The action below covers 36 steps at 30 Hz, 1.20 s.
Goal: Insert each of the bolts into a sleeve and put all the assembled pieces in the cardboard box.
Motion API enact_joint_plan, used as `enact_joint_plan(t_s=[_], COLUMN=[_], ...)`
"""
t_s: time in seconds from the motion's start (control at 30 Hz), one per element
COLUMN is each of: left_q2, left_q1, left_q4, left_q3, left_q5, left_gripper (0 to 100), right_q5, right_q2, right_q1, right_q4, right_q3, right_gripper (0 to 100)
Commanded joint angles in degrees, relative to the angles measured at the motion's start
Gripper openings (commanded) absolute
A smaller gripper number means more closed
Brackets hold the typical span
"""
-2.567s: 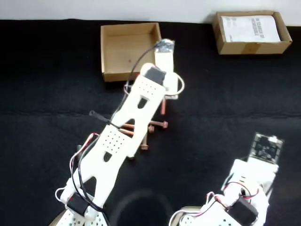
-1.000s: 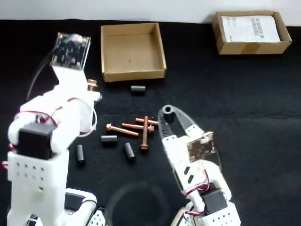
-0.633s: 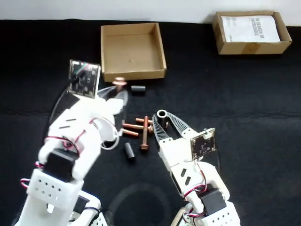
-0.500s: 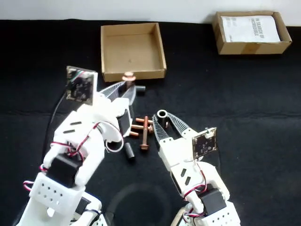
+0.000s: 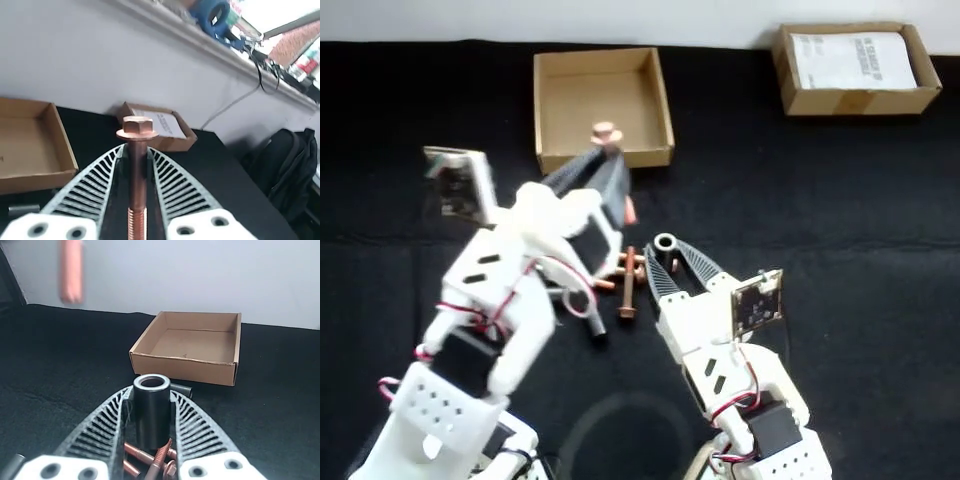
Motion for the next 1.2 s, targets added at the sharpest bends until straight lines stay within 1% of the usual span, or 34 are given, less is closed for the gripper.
enact_joint_plan(t_s=[0.0, 0.07, 0.17, 0.23, 0.3, 0.5, 0.6, 0.87, 0.97, 1.17], left_q2=[0.40, 0.40, 0.40, 0.40, 0.40, 0.84, 0.92, 1.89, 3.47, 6.55], left_q1=[4.88, 6.55, 8.40, 8.57, 8.31, 8.84, 10.86, 11.82, 10.68, 10.59], left_q4=[-4.84, -9.67, -19.52, -25.67, -28.92, -29.63, -29.27, -29.19, -29.63, -29.63], left_q3=[3.74, 7.96, 14.90, 18.24, 19.38, 17.98, 15.96, 15.69, 15.34, 11.91], left_q5=[0.00, -3.43, -10.37, -13.36, -15.30, -21.27, -22.95, -22.59, -22.86, -22.68], left_gripper=[1, 1, 1, 1, 1, 1, 1, 1, 1, 1], right_q5=[-0.62, -0.62, -0.62, -0.62, -0.62, -0.62, -0.62, -0.62, -0.62, -0.62], right_q2=[-0.57, -0.57, -0.57, -0.57, -0.57, -0.57, -0.57, -0.57, -0.57, -0.57], right_q1=[-0.40, -0.40, -0.31, -0.31, 0.13, 0.92, 0.92, 0.92, 0.92, 0.92], right_q4=[0.13, 0.13, 0.13, 0.13, 0.13, 0.13, 0.13, 0.13, 0.13, 0.13], right_q3=[8.13, 8.13, 8.13, 8.13, 8.13, 8.13, 8.13, 8.13, 8.13, 8.13], right_gripper=[0.7, 0.7, 0.7, 0.7, 0.7, 0.7, 0.7, 0.7, 0.7, 0.7])
